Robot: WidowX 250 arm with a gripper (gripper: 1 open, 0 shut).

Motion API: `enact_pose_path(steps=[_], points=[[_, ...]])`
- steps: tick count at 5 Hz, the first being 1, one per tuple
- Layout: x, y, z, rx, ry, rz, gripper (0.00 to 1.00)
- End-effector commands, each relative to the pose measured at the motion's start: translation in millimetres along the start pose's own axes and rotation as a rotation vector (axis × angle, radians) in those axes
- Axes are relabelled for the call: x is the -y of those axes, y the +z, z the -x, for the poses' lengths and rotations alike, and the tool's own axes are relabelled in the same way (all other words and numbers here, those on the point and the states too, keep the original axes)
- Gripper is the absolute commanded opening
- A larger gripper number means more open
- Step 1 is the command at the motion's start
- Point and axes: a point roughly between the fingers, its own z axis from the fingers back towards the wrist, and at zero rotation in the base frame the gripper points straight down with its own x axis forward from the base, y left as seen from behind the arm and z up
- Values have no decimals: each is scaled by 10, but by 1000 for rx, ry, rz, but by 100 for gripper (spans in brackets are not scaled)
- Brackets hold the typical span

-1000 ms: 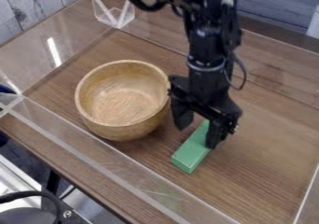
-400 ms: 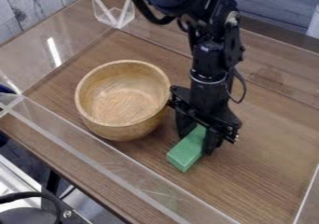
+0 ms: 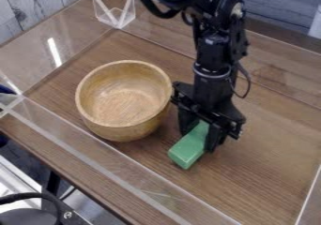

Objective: Put the green block in the brown bowl

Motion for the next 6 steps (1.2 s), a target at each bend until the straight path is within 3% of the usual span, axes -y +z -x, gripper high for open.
enact_pose_path(steps=[1,6], points=[[6,287,-152,93,1,0,0],[16,222,-229,87,-5,4,0]])
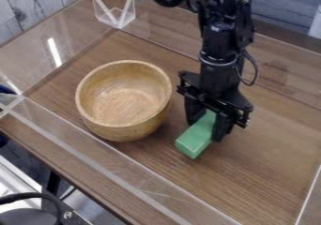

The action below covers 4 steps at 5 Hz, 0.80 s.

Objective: Put the green block in the brown bowl

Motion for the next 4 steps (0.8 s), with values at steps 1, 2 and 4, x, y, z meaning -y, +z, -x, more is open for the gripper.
enact_pose_path(steps=[1,2,4], points=[[-1,127,-124,56,-5,0,0],[-4,122,-129,54,-6,3,0],[-14,112,-134,51,-10,10,0]])
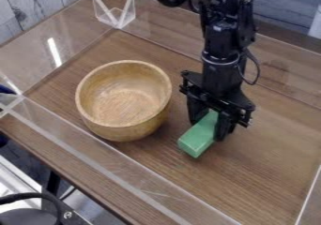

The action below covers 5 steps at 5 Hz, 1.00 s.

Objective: Put the green block in the brown bowl

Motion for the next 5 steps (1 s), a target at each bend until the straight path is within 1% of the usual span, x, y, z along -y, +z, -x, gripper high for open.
enact_pose_path(steps=[1,3,4,5], points=[[-21,120,-116,54,0,2,0],[-85,352,-83,82,5,1,0],[-183,561,-51,113,23,-6,0],[-376,755,-25,135,58,-24,0]])
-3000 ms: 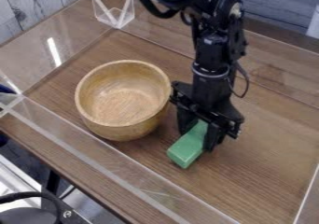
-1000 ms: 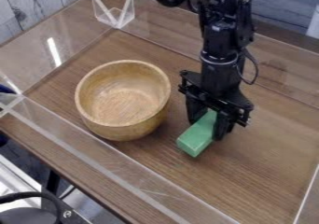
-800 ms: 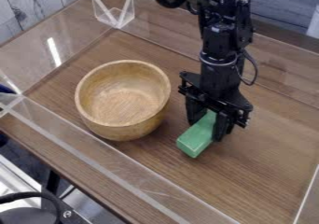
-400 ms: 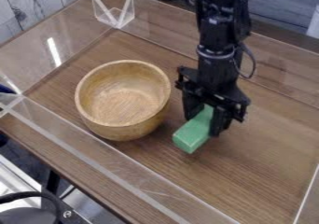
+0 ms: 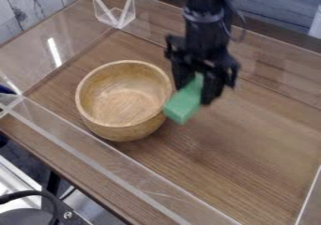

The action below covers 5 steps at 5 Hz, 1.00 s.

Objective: Put the green block in the brown bowl

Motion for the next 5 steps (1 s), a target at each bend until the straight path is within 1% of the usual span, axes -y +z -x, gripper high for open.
enact_pose_path(steps=[1,2,3,4,5], points=[[-293,312,-75,78,29,-27,0],[-583,299,-9,65,60,-41,0],[-754,244,110,51,86,-52,0],[-859,147,228,33,97,-65,0],[-916,39,326,18,96,-77,0]])
